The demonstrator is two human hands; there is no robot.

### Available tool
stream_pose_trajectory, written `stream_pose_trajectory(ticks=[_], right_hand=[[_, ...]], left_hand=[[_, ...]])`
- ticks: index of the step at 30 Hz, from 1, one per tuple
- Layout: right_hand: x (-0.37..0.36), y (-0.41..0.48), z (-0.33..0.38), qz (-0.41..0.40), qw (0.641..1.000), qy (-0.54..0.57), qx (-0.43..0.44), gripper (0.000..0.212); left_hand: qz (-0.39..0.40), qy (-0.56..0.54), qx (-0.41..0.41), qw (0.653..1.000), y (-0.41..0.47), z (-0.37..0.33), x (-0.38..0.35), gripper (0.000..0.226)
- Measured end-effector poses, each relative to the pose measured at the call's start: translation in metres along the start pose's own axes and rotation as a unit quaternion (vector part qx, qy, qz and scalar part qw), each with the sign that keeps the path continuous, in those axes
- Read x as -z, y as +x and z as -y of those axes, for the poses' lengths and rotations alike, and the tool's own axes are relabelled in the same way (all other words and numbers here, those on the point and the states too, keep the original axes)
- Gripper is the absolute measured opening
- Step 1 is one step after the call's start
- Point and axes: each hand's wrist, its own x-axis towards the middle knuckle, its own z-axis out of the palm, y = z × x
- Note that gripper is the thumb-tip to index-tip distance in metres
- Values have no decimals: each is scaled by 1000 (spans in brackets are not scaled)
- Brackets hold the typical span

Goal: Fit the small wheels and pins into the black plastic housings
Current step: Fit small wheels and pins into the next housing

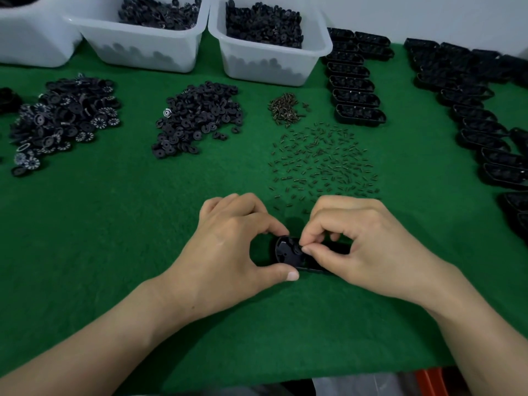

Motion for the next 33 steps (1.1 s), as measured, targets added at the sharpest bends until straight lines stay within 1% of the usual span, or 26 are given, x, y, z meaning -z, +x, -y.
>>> stream_pose_trajectory(ticks=[6,15,21,26,28,30,32,33], right_hand=[[1,1,1,5,999,-40,-1,9],[-2,3,2,-6,999,-54,4,7],[-1,1,3,3,998,-61,18,7],[3,-6,3,29,996,-88,17,17],[5,-8,1,27,997,-65,3,18],[9,-5,-6,-23,999,-19,-41,16],[9,3,-13,-77,992,-29,-96,12],[8,7,-16,-83,989,-48,-116,9]], left_hand=[[-1,0,5,1000,0,-1,0,46],[-7,-1,8,1000,0,-2,0,46],[-5,2,8,1000,0,-2,0,46],[-5,-1,9,1000,-1,-2,0,46],[-5,-2,9,1000,-1,-2,1,45],[-5,-5,9,1000,0,-2,1,44],[-4,-6,8,1000,0,-2,1,44],[-4,-5,8,1000,0,-2,1,44]])
